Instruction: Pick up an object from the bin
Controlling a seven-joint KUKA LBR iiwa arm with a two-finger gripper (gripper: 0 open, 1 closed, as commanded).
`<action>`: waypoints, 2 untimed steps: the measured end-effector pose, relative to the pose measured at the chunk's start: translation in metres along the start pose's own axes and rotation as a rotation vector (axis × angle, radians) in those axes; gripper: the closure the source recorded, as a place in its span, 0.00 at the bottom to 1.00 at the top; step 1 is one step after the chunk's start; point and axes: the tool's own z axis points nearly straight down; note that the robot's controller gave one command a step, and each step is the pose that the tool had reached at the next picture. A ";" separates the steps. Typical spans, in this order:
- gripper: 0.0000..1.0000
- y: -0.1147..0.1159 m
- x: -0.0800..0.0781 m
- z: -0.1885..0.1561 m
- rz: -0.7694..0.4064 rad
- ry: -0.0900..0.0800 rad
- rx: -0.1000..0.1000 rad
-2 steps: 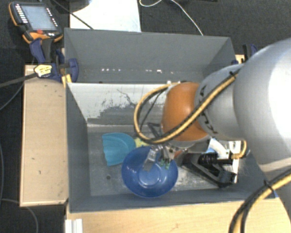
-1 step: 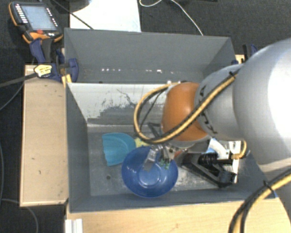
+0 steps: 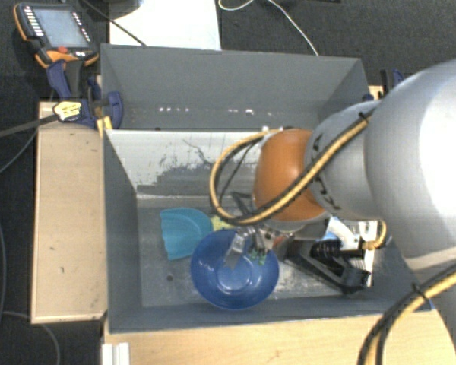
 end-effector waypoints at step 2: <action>1.00 0.000 0.000 0.000 0.004 0.000 0.000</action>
Offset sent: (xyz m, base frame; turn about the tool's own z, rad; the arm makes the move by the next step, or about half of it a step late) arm 0.0000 0.0000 0.0000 0.0000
